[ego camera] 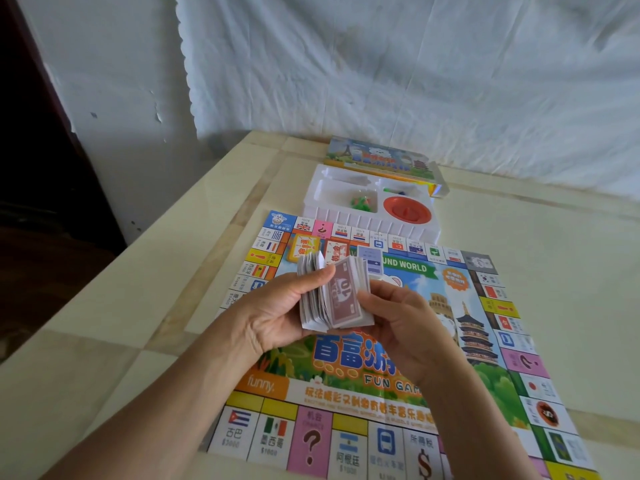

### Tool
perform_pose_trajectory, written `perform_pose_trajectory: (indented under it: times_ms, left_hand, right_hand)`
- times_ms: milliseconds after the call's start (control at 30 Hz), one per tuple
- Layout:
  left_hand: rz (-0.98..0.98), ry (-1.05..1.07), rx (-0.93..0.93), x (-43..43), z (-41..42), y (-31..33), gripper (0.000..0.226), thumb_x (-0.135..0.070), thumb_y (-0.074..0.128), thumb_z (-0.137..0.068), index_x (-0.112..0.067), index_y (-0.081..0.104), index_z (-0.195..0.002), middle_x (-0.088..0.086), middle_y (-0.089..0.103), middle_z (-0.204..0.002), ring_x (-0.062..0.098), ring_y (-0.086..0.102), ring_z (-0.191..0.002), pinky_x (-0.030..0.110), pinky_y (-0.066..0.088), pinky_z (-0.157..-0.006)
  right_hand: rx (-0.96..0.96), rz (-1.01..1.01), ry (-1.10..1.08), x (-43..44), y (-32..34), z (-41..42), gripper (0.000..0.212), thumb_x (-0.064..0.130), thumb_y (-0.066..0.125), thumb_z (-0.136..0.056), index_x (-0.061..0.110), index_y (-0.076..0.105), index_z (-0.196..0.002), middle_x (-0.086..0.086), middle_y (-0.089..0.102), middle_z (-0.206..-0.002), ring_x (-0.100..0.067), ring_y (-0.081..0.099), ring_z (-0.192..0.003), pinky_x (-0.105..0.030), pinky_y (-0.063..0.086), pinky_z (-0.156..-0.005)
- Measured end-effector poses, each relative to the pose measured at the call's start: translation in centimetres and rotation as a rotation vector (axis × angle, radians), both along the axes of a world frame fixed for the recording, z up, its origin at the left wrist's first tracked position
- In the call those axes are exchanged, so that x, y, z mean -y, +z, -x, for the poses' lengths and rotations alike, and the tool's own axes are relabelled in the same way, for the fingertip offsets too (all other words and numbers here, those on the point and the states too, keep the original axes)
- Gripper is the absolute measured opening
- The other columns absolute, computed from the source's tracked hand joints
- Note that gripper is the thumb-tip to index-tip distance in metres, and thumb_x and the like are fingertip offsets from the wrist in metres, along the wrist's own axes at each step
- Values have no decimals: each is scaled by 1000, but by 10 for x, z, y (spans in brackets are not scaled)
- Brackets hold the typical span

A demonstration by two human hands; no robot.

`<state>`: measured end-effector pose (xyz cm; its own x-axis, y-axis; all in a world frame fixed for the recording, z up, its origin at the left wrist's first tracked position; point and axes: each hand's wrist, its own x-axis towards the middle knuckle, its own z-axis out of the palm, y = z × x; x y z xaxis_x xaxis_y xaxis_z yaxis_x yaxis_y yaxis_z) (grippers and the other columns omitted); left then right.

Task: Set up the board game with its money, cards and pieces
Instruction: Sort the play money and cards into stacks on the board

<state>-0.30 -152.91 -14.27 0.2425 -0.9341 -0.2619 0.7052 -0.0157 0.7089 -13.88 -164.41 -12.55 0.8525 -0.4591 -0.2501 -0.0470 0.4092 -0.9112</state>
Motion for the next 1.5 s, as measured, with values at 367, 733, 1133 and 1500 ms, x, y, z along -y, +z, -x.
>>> perform_pose_trajectory:
  times_ms: [367, 733, 1133, 1500]
  left_hand:
    - [-159, 214, 180, 7, 22, 3, 27, -6, 47, -91, 0, 62, -113, 16, 68, -85, 24, 66, -73, 38, 55, -64]
    - [-182, 271, 142, 8, 34, 8, 21, -10, 45, -93, -7, 65, -99, 11, 67, -74, 22, 63, -69, 29, 49, -57]
    - [-275, 382, 220, 9, 35, 11, 19, -8, 49, -94, -3, 64, -104, 11, 68, -75, 21, 64, -67, 30, 49, -57]
    - [-303, 539, 304, 11, 36, 8, 14, -2, 59, -89, -13, 67, -87, 2, 73, -68, 18, 68, -63, 30, 50, -56]
  right_hand:
    - [-216, 816, -219, -27, -6, -10, 23, 19, 63, -88, 24, 44, -100, 6, 59, -91, -11, 62, -76, -23, 52, -60]
    - [-175, 621, -395, -18, -19, -15, 9, 10, 57, -91, 18, 59, -89, -5, 69, -88, -23, 67, -81, -35, 57, -66]
    - [-179, 580, -375, -22, -17, -18, 12, 13, 48, -97, 12, 56, -89, -15, 66, -93, -29, 63, -82, -35, 52, -66]
    - [-85, 492, -376, -29, -9, -13, 20, 13, 52, -95, 8, 64, -80, -11, 67, -78, -21, 56, -71, -35, 48, -65]
